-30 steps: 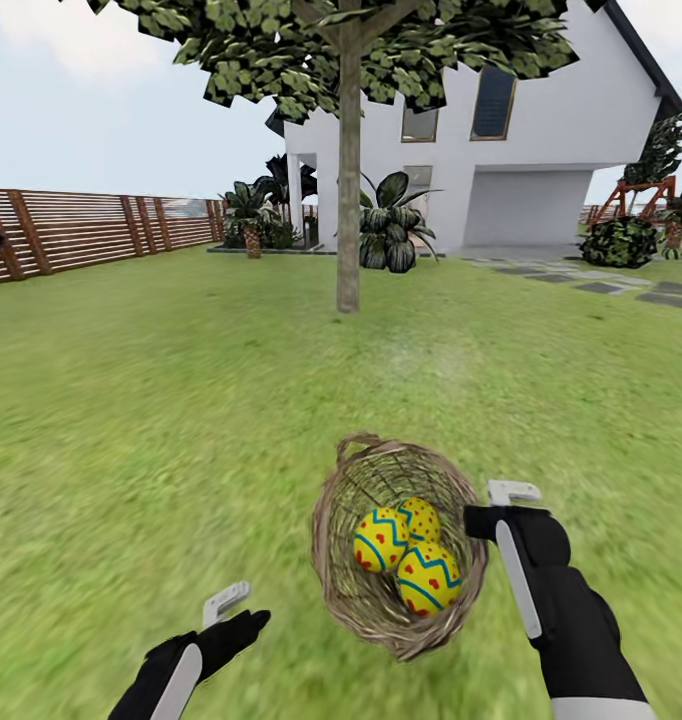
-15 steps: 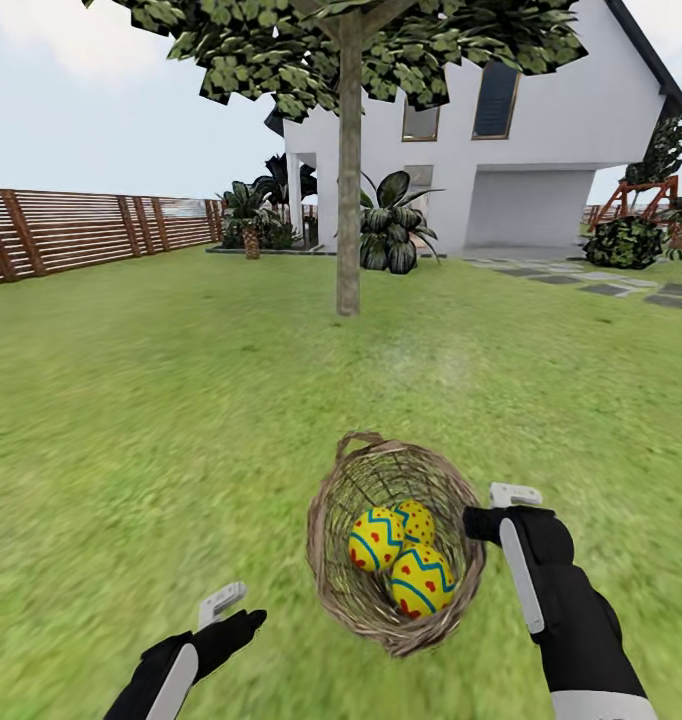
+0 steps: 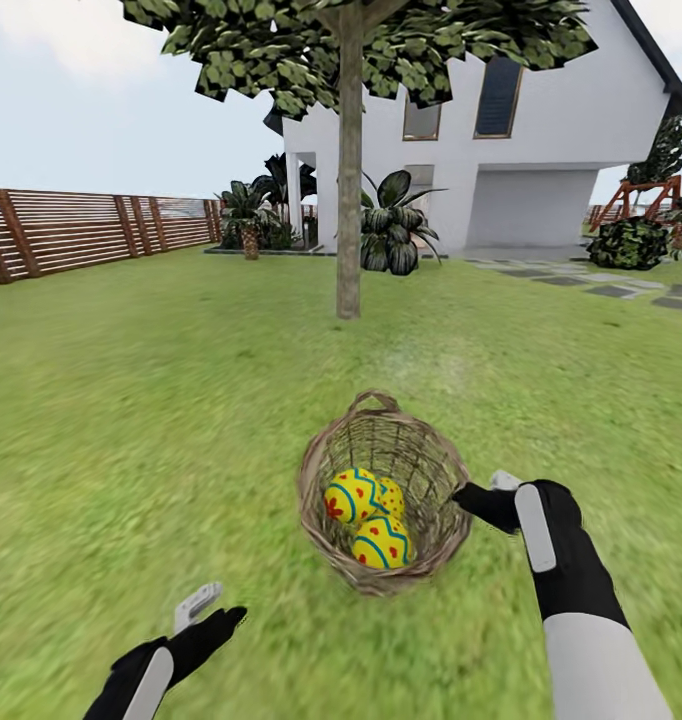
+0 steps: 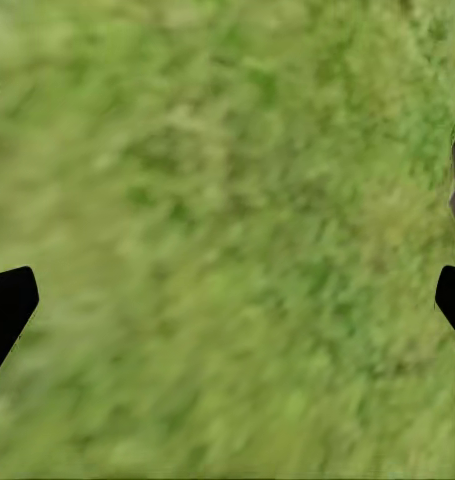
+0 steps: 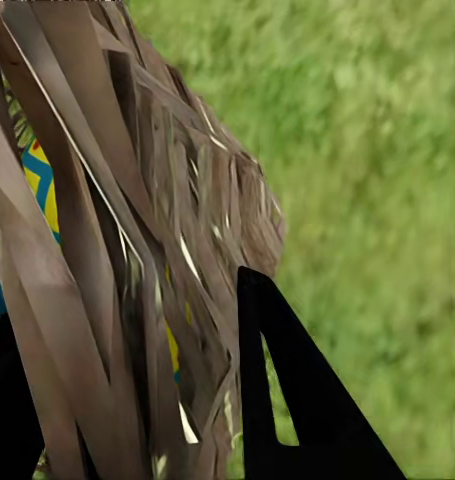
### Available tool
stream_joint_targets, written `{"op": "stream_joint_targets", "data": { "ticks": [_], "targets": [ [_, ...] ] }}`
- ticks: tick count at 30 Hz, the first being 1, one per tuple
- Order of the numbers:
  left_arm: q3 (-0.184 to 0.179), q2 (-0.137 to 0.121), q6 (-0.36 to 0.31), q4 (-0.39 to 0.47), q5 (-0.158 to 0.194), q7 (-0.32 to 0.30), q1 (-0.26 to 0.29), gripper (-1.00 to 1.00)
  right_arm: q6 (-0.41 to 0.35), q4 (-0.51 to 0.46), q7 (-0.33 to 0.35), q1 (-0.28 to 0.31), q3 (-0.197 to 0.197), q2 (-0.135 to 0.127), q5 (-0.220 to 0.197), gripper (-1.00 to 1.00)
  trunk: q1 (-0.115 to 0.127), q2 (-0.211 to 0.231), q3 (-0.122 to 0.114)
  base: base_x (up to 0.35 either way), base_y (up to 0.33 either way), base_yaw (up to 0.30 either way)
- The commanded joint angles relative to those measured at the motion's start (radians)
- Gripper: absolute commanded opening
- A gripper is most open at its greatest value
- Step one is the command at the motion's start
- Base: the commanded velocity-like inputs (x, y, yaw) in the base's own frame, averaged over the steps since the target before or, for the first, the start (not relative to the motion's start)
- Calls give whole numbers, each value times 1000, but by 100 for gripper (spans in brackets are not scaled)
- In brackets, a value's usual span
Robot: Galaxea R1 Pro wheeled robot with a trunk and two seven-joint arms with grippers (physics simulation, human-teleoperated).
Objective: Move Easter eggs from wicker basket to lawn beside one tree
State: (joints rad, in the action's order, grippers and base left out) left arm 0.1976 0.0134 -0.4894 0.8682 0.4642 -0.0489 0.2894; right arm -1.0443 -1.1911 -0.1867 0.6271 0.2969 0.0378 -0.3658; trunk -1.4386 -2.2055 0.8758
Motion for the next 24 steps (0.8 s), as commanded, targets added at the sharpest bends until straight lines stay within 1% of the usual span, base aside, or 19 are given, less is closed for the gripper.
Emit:
{"op": "stream_joint_targets", "data": {
  "ticks": [1, 2, 5, 7, 8, 10, 13, 17, 20, 24],
  "targets": [
    [24, 0, -7, 1, 3, -7, 1, 100, -3, 10, -11, 7, 2, 1, -27, -100, 0, 0, 1, 332, 0, 0],
    [45, 0, -8, 0, 3, -9, 0, 100, -3, 24, -13, 13, 2, 1, -28, -100, 0, 0, 1, 332, 0, 0],
    [64, 0, -7, 0, 4, -10, 0, 100, -3, 36, -15, 22, 2, 1, -30, -100, 0, 0, 1, 332, 0, 0],
    [68, 0, -7, 0, 4, -10, 0, 100, -3, 39, -20, 24, 2, 1, -30, -100, 0, 0, 1, 332, 0, 0],
    [68, 0, -8, 0, 4, -10, 0, 100, -3, 41, -33, 24, 2, 1, -30, -100, 0, 0, 1, 332, 0, 0],
    [69, 0, -8, 0, 4, -10, 0, 100, -3, 52, -94, 25, 4, 2, -33, -100, 0, 0, 1, 332, 0, 0],
    [69, 0, -8, 0, 4, -9, 0, 100, -3, 59, -127, 26, 5, 3, -41, -100, 0, 0, 1, 332, 0, 0],
    [69, 0, -8, -1, 4, -8, 0, 100, -3, 64, -136, 26, 5, 3, -50, -100, 0, 0, 1, 332, 0, 0],
    [69, 1, -9, -1, 4, -8, 0, 100, -3, 95, -135, 27, 4, 0, -61, -100, 0, 0, 1, 332, 0, 0],
    [69, 2, -9, -1, 4, -5, 0, 100, -3, 105, -135, 28, 4, 1, -63, -100, 0, 0, 1, 333, 0, 0]
  ]
}}
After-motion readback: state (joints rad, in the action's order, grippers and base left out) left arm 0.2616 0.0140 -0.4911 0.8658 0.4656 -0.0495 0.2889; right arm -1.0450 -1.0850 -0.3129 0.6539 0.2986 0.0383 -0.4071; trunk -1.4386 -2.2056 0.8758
